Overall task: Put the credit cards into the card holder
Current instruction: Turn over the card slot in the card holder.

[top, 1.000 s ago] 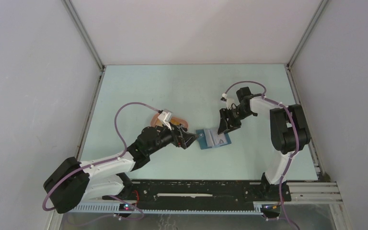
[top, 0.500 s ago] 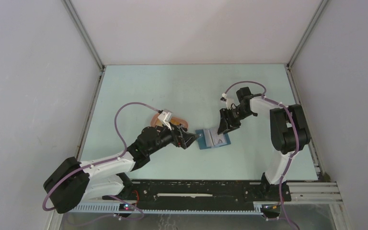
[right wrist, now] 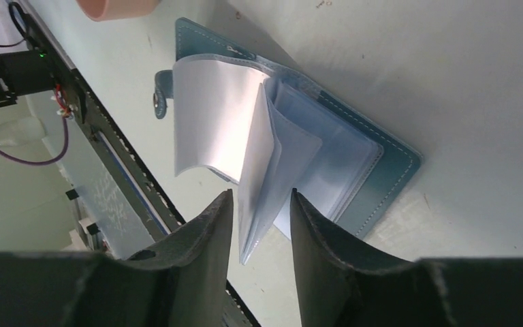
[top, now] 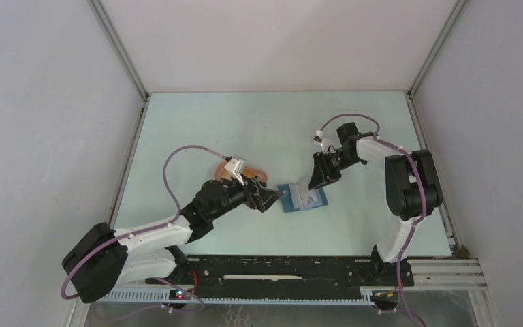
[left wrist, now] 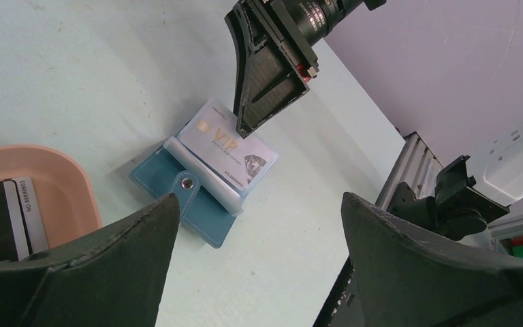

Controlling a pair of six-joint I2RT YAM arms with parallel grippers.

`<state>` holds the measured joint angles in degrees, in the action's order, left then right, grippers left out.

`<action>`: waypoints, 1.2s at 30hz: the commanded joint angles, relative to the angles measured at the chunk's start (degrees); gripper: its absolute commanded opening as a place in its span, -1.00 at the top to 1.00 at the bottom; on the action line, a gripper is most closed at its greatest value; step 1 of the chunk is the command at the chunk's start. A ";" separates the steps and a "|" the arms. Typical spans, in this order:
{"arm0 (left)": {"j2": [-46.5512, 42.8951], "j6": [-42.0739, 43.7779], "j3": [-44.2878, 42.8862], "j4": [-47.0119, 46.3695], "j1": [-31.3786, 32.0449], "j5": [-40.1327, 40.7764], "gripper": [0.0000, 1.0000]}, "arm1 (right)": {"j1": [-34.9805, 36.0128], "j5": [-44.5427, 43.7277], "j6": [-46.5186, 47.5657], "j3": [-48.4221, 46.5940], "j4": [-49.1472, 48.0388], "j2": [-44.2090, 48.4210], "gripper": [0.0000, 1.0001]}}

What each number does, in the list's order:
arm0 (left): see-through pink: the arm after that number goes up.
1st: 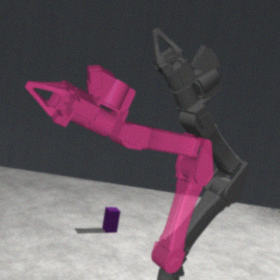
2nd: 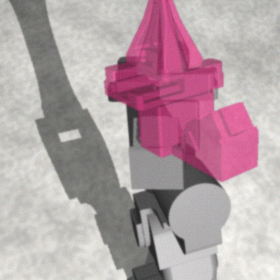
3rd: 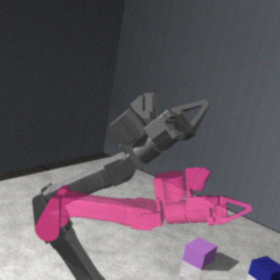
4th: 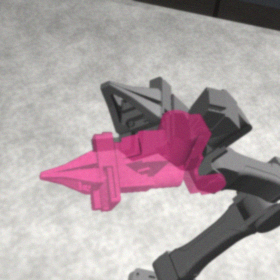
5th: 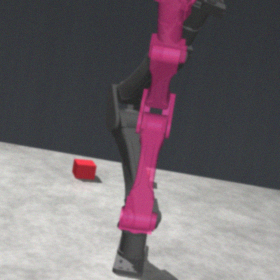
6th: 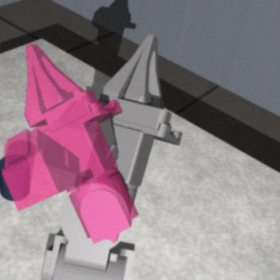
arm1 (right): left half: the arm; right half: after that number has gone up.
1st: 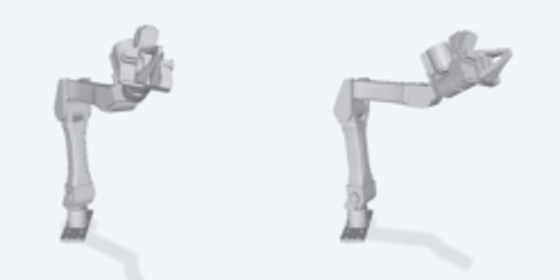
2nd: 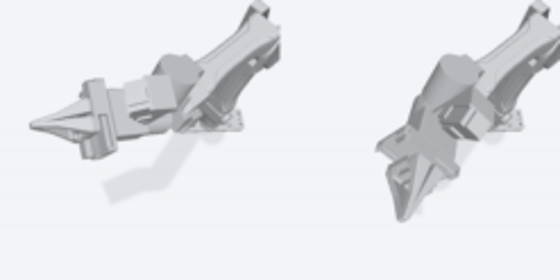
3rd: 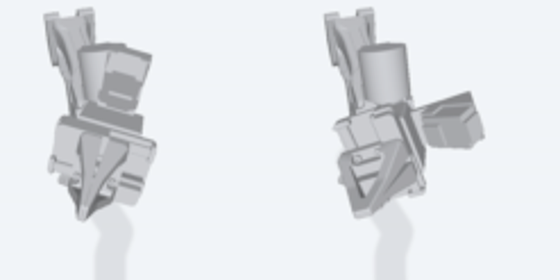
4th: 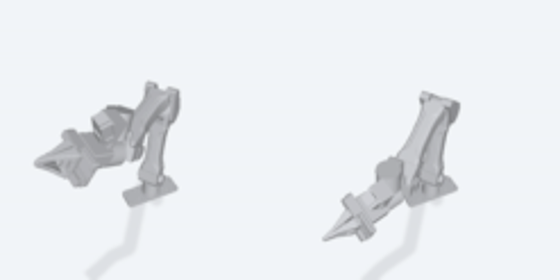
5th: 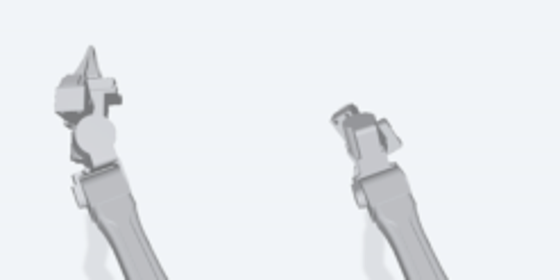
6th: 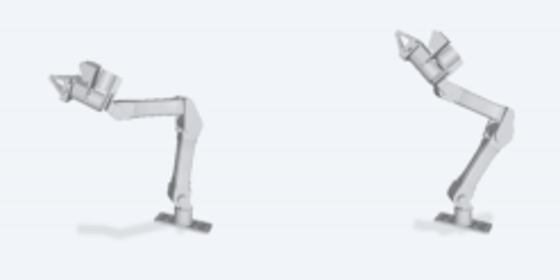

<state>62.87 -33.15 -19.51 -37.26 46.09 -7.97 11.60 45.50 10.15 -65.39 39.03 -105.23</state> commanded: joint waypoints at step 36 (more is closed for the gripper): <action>3.56 -2.21 1.14 -5.19 -0.15 -1.90 -0.84 | -1.54 5.41 -0.82 -2.79 2.05 -1.86 0.23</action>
<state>65.80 -34.68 -19.51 -39.79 46.09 -9.28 10.48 50.78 9.61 -65.89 39.72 -106.56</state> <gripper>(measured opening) 0.920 0.376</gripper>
